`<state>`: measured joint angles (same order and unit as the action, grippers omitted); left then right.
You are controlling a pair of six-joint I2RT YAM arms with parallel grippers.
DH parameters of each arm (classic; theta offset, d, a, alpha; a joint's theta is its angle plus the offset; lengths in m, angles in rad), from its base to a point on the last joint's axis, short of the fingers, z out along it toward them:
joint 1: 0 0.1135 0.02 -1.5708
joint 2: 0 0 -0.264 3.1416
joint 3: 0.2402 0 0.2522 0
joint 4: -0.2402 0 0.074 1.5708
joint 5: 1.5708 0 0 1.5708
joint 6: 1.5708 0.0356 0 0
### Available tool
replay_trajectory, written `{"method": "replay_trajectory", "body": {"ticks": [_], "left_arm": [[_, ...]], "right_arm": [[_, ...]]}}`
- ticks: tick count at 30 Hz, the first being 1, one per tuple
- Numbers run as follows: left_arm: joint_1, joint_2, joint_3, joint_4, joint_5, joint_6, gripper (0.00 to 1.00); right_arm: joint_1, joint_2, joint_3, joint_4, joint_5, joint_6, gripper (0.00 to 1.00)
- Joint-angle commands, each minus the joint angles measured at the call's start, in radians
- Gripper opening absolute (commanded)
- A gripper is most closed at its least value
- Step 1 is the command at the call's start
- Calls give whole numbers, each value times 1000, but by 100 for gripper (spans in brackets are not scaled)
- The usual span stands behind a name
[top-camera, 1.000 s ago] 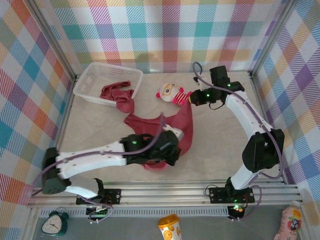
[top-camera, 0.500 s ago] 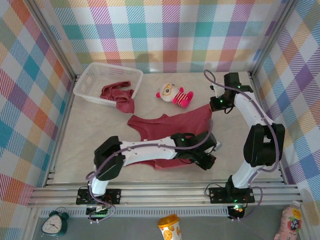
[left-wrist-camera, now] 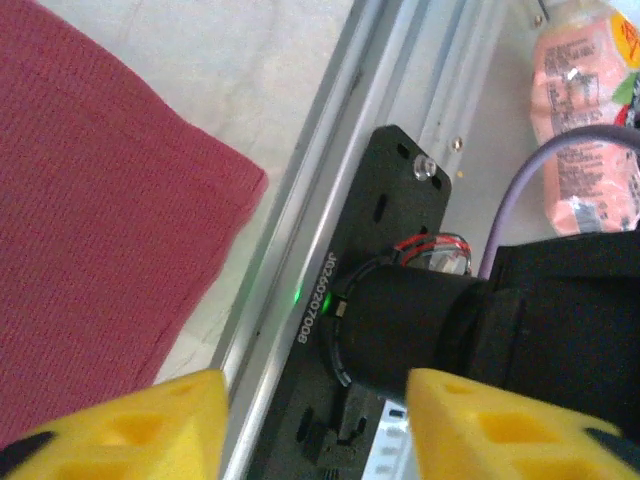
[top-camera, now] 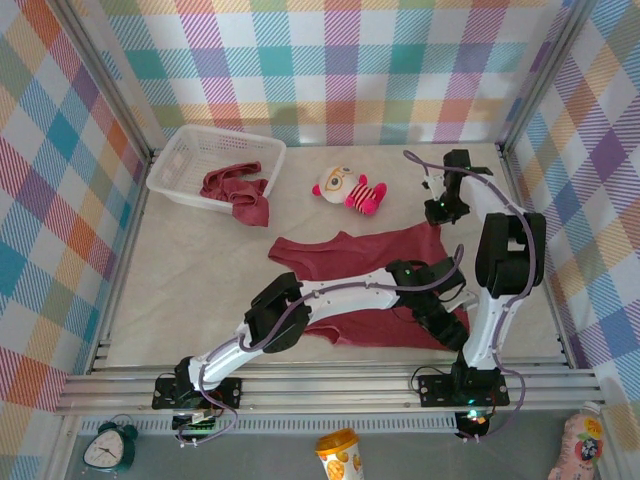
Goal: Fold and stack the tank tops
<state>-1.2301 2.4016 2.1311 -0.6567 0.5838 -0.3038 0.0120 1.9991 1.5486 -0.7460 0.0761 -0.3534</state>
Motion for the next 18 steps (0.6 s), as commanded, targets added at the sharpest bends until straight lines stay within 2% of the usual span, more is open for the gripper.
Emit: {"method": "replay_trajectory", "body": {"ticks": [1, 2, 5, 7, 10, 14, 18], "left_arm": [[12, -23, 43, -72, 89, 12, 67], [17, -34, 38, -90, 88, 12, 69], [55, -107, -41, -125, 67, 3, 76], [93, -191, -139, -133, 22, 0, 83], [153, -339, -309, -129, -52, -14, 88], [230, -521, -493, -190, -200, -3, 92], [314, -659, -698, -228, -329, -41, 90]], "right_arm": [[-7, -2, 53, -21, 57, 10, 37], [-12, -10, 54, -28, 49, 25, 40], [-43, -88, 17, -8, -116, 139, 47], [-58, -149, -30, 5, -222, 213, 50], [-55, -224, -107, 0, -361, 321, 55], [-42, -344, -269, 85, -523, 463, 57], [20, -459, -412, 143, -600, 582, 59]]}}
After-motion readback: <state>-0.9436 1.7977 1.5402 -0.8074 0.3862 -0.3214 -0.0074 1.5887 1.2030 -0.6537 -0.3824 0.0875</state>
